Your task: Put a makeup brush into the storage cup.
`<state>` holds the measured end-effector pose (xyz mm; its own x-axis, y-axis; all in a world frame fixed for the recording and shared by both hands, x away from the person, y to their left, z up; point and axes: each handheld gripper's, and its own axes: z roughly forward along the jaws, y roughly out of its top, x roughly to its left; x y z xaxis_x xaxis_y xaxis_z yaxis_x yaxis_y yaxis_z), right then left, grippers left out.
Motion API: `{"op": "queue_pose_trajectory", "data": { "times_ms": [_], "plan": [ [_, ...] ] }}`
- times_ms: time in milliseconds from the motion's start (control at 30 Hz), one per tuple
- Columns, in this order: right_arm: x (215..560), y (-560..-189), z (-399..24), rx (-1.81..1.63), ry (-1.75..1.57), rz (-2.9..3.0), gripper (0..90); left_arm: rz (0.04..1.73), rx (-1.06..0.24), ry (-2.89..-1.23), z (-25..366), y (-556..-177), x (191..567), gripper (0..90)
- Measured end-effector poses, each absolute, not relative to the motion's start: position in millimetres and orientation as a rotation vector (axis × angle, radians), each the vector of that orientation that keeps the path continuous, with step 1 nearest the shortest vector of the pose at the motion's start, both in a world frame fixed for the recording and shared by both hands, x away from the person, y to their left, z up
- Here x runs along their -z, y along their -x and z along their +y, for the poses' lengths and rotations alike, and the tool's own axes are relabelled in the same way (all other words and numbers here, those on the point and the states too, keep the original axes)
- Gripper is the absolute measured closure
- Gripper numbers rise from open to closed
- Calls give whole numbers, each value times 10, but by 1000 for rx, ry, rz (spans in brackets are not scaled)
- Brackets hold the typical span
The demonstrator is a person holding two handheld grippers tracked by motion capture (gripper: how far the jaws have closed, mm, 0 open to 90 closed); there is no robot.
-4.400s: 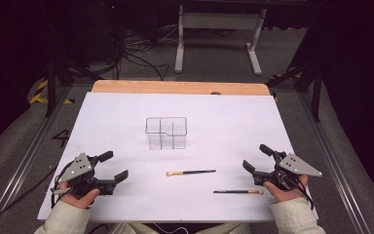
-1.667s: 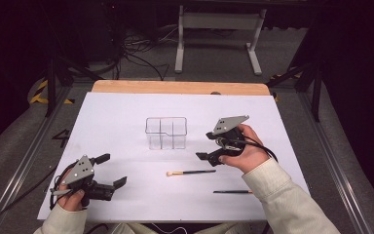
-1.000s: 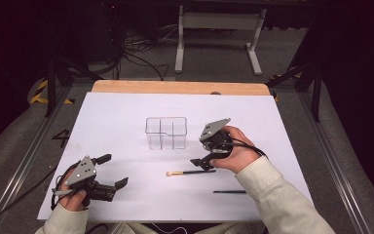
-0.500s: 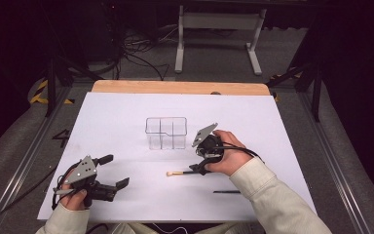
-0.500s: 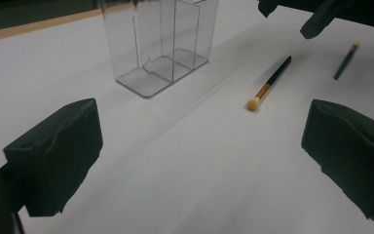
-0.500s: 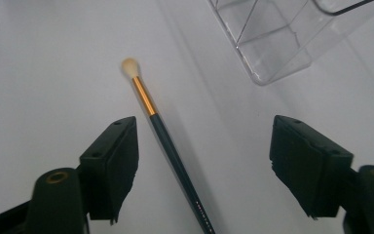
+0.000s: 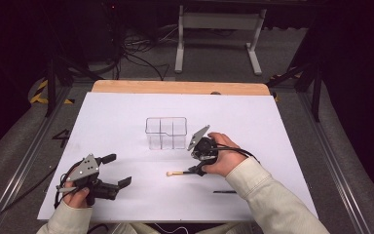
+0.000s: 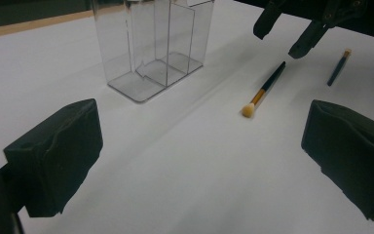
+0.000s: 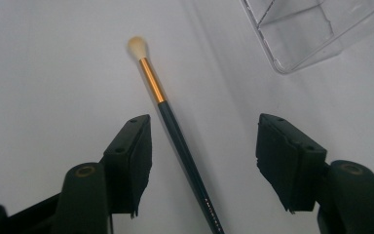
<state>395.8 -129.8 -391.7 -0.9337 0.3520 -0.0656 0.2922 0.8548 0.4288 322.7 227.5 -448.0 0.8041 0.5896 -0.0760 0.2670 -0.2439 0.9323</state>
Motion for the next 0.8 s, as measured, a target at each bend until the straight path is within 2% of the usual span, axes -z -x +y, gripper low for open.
{"op": "queue_pose_trajectory", "data": {
  "times_ms": [300,800],
  "plan": [
    [3986,-3956,-1234,-584,-484,2937,501,652,-333,-1838,2259,-3239,4489,21],
    [4130,-3973,-1134,-472,-414,3010,577,646,-333,-1840,2262,-3237,4487,21]
  ]
}}
